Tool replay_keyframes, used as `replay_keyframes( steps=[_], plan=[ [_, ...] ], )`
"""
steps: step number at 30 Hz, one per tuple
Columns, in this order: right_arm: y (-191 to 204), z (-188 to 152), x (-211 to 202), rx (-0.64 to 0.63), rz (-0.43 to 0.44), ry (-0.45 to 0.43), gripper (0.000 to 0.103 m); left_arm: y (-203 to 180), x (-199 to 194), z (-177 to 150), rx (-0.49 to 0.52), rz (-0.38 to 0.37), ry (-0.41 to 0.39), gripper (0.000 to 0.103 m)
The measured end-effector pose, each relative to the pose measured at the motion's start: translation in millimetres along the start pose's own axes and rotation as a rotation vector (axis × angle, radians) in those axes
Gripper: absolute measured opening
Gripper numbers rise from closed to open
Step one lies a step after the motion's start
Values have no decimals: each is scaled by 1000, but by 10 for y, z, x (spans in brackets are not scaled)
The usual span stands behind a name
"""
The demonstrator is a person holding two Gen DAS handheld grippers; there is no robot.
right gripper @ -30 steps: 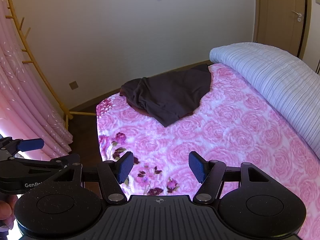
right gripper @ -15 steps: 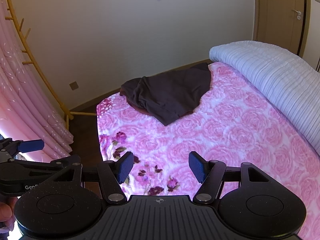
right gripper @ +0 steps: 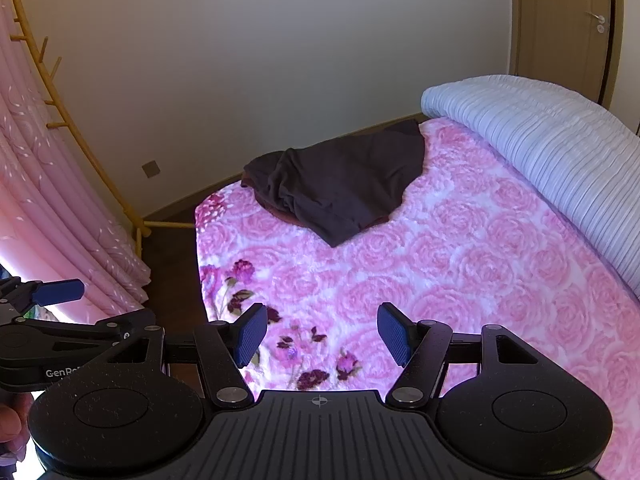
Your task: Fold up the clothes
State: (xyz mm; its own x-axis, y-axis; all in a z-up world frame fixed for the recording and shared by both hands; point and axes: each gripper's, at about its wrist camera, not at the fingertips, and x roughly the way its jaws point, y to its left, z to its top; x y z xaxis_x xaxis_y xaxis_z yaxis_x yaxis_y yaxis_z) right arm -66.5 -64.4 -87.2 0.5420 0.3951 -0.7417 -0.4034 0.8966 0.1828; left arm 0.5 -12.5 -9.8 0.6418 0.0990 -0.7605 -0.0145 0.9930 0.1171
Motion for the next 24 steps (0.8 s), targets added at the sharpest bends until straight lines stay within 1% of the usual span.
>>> replay_keyframes(
  steps=[14, 20, 24],
  plan=[
    [-112, -8, 118, 0, 42, 22, 65, -63, 31, -29, -19, 48, 29, 88],
    [-183, -10, 185, -3, 50, 36, 65, -92, 69, -45, -21, 55, 43, 88],
    [-208, 23, 271, 4, 50, 46, 65, -62, 153, 0, -20, 56, 53, 88]
  ],
)
